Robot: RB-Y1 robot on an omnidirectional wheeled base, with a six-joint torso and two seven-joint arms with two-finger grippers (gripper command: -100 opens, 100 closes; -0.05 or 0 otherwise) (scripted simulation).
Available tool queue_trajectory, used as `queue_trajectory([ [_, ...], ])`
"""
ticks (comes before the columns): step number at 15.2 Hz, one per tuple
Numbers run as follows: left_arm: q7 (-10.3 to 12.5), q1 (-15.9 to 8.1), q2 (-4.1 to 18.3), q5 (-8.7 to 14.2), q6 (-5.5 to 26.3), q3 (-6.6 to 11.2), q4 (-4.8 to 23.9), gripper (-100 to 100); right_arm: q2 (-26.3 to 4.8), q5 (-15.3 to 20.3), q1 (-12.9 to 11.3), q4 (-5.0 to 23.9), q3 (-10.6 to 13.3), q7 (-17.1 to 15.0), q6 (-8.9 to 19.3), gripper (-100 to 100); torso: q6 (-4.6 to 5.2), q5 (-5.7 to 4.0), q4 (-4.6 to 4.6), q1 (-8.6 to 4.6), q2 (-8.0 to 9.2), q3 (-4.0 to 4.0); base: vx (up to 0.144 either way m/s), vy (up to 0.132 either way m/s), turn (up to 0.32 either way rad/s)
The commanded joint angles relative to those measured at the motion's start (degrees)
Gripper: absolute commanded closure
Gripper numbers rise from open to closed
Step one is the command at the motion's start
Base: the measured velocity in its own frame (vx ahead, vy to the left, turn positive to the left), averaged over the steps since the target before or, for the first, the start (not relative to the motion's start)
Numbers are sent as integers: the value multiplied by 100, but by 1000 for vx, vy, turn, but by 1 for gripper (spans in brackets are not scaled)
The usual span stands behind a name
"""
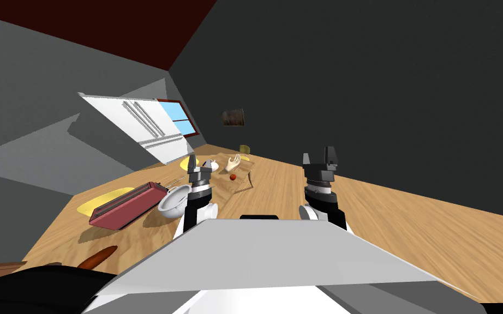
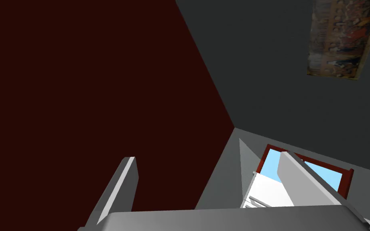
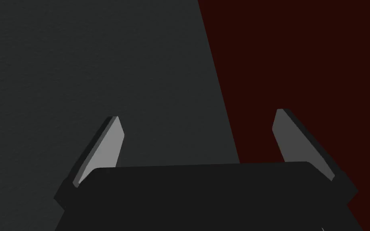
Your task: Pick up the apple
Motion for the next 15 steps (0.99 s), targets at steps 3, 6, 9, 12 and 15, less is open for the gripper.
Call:
queue_trajectory([
  [3, -50, 22, 439, 30, 195, 81, 7, -100, 0, 0, 0, 0, 0, 0, 0, 0, 0, 0, 0, 0, -2, -1, 7, -4, 4],
  [6, -117, 58, 788, 76, 479, 196, 25, -100, 0, 0, 0, 0, 0, 0, 0, 0, 0, -1, -1, -3, -7, -4, 21, -16, 10],
  [9, -158, 82, 942, 105, 661, 267, 39, -100, 0, 0, 0, 0, 0, 0, 0, 0, 0, -1, -2, -5, -11, -6, 26, -18, 6],
  [12, -249, 142, 1203, 177, 1038, 433, 82, -100, 0, 0, 0, 0, 0, 0, 0, 0, 0, -2, -3, -7, -13, -7, 33, -24, 3],
  [15, -298, 178, 1312, 218, 1326, 526, 110, -100, 0, 0, 1, 0, 0, 0, 0, 0, 0, -2, -4, -8, -16, -9, 39, -25, 1],
])
